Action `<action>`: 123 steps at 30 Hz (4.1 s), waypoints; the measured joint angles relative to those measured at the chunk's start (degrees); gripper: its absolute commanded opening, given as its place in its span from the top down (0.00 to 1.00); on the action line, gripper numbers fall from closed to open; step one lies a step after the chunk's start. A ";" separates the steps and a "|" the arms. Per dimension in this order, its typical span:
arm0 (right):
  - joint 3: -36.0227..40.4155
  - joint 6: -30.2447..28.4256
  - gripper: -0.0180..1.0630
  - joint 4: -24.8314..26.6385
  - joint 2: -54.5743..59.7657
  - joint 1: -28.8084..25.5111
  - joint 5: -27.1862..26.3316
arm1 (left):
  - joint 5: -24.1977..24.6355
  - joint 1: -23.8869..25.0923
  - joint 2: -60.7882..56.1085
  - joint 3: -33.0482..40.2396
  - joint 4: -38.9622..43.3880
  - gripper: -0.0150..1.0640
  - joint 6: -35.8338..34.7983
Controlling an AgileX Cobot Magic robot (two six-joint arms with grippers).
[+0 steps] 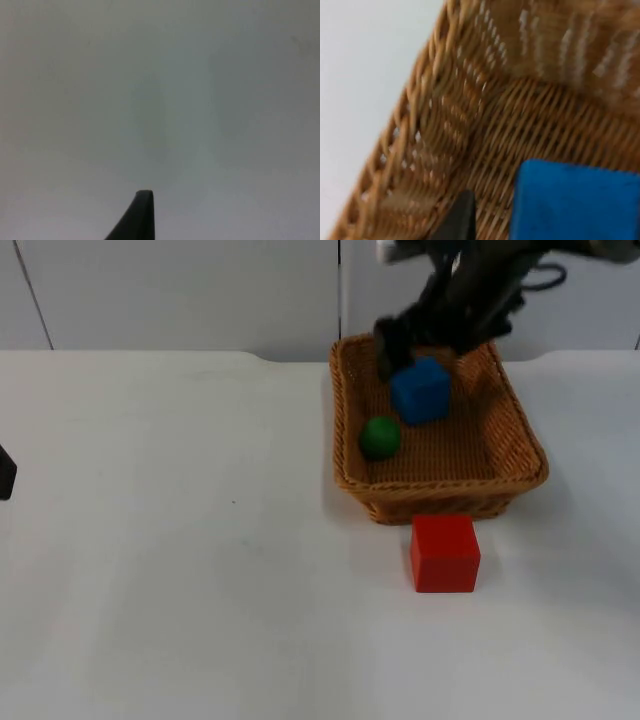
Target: Place all geometric objects except the red cube into the basket.
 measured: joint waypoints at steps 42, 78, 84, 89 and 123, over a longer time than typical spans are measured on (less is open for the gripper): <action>77.11 1.07 0.13 -0.08 -86.97 0.00 -9.30 | 1.73 0.00 -28.98 0.14 0.12 0.01 0.00; 103.36 2.97 0.13 -0.53 -145.96 0.14 14.29 | 16.31 0.00 -60.04 8.36 7.42 0.01 -2.78; 105.86 4.66 0.13 -0.53 -145.96 0.14 14.86 | 18.15 0.00 -60.04 9.73 10.13 0.01 -4.09; 105.85 5.14 0.13 -0.53 -145.96 0.14 14.86 | 18.23 0.00 -60.04 9.73 10.37 0.01 -4.22; 105.85 6.02 0.01 -1.19 -145.96 0.14 14.86 | 18.28 0.00 -60.04 9.73 10.37 0.01 -4.32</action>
